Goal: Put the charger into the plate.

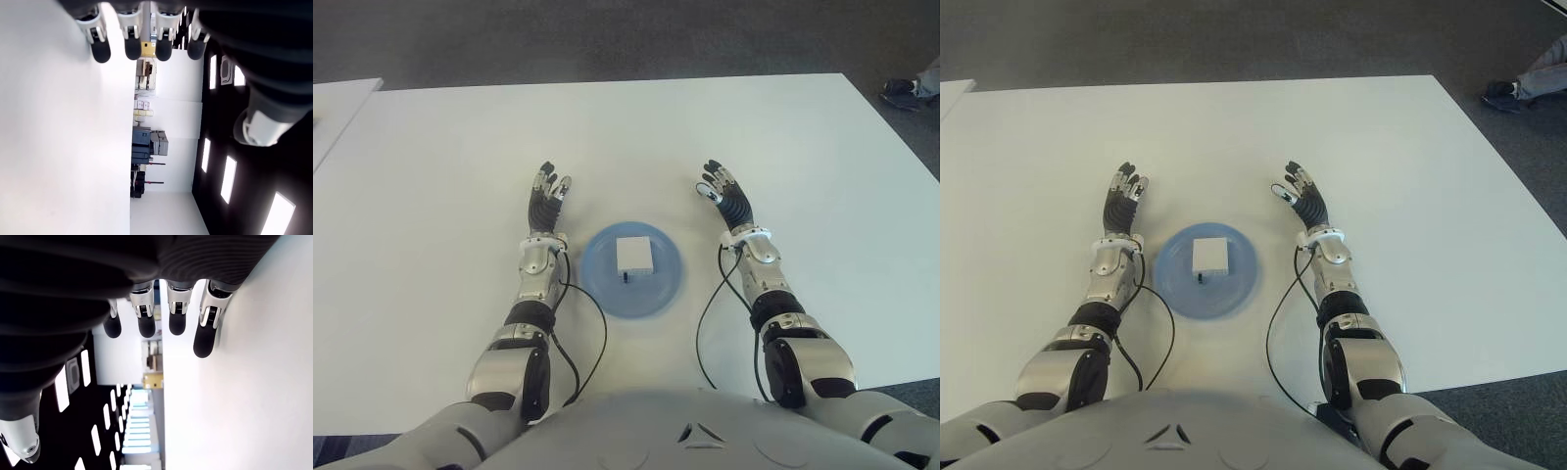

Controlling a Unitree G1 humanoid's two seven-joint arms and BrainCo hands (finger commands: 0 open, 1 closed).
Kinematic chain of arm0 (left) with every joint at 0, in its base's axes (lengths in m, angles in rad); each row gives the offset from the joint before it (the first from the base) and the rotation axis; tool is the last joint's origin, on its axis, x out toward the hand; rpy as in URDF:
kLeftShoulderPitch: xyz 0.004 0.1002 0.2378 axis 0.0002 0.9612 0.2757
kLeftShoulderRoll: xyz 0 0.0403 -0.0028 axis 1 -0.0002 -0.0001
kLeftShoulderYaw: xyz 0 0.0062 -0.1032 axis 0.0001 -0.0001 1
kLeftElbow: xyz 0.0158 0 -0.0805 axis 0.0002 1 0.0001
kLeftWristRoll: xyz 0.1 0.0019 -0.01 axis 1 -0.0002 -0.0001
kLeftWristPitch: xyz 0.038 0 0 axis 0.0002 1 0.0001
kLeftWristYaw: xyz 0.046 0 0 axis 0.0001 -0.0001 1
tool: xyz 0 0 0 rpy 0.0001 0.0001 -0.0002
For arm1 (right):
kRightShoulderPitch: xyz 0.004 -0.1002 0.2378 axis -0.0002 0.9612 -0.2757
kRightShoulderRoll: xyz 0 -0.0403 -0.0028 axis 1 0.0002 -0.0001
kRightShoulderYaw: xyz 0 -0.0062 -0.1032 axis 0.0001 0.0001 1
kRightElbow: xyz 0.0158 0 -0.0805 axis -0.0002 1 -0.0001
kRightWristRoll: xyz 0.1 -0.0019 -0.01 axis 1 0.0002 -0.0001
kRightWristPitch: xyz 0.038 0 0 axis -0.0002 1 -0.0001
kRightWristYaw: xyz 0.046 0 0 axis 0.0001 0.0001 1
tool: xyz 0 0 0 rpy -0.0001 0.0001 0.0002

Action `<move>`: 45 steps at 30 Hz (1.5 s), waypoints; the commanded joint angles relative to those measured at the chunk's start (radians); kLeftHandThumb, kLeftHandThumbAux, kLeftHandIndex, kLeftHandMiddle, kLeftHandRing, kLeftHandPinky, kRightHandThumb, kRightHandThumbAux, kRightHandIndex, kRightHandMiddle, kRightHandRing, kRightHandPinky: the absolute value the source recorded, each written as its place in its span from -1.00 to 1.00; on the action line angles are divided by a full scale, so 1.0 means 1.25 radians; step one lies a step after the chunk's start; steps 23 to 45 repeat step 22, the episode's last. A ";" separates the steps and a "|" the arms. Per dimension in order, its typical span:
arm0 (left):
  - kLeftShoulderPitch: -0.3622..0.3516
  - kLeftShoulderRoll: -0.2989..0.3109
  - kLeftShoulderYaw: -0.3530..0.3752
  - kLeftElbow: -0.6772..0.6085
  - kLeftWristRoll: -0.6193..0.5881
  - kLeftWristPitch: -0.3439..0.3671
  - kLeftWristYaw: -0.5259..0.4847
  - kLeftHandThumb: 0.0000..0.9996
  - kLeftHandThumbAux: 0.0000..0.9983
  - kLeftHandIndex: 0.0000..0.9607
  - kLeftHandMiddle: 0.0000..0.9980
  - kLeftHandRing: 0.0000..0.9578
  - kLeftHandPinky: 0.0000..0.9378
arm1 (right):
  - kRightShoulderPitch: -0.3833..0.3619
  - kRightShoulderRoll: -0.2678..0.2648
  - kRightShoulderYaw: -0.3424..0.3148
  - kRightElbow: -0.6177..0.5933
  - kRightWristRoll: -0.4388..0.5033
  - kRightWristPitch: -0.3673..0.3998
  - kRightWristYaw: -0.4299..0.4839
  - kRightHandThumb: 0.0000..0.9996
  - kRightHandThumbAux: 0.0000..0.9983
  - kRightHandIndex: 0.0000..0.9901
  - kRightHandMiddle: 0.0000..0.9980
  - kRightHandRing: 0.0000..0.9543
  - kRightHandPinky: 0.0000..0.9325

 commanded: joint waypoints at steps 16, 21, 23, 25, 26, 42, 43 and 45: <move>0.026 -0.002 -0.011 -0.011 -0.007 0.073 -0.072 -0.93 0.12 -1.00 -1.00 -1.00 -0.92 | 0.041 0.022 0.017 0.106 -0.040 0.036 -0.056 -0.94 0.22 -1.00 -1.00 -1.00 -1.00; 0.024 0.002 -0.011 -0.010 -0.008 0.076 -0.085 -0.95 0.11 -1.00 -1.00 -1.00 -0.92 | 0.036 0.022 0.020 0.129 -0.049 0.026 -0.084 -0.92 0.20 -1.00 -1.00 -1.00 -1.00; 0.023 0.002 -0.010 -0.009 -0.008 0.076 -0.087 -0.95 0.11 -1.00 -1.00 -1.00 -0.92 | 0.034 0.021 0.020 0.136 -0.052 0.024 -0.090 -0.92 0.20 -1.00 -1.00 -1.00 -1.00; 0.023 0.002 -0.010 -0.009 -0.008 0.076 -0.087 -0.95 0.11 -1.00 -1.00 -1.00 -0.92 | 0.034 0.021 0.020 0.136 -0.052 0.024 -0.090 -0.92 0.20 -1.00 -1.00 -1.00 -1.00; 0.023 0.002 -0.010 -0.009 -0.008 0.076 -0.087 -0.95 0.11 -1.00 -1.00 -1.00 -0.92 | 0.034 0.021 0.020 0.136 -0.052 0.024 -0.090 -0.92 0.20 -1.00 -1.00 -1.00 -1.00; 0.023 0.002 -0.010 -0.009 -0.008 0.076 -0.087 -0.95 0.11 -1.00 -1.00 -1.00 -0.92 | 0.034 0.021 0.020 0.136 -0.052 0.024 -0.090 -0.92 0.20 -1.00 -1.00 -1.00 -1.00; 0.023 0.002 -0.010 -0.009 -0.008 0.076 -0.087 -0.95 0.11 -1.00 -1.00 -1.00 -0.92 | 0.034 0.021 0.020 0.136 -0.052 0.024 -0.090 -0.92 0.20 -1.00 -1.00 -1.00 -1.00; 0.023 0.002 -0.010 -0.009 -0.008 0.076 -0.087 -0.95 0.11 -1.00 -1.00 -1.00 -0.92 | 0.034 0.021 0.020 0.136 -0.052 0.024 -0.090 -0.92 0.20 -1.00 -1.00 -1.00 -1.00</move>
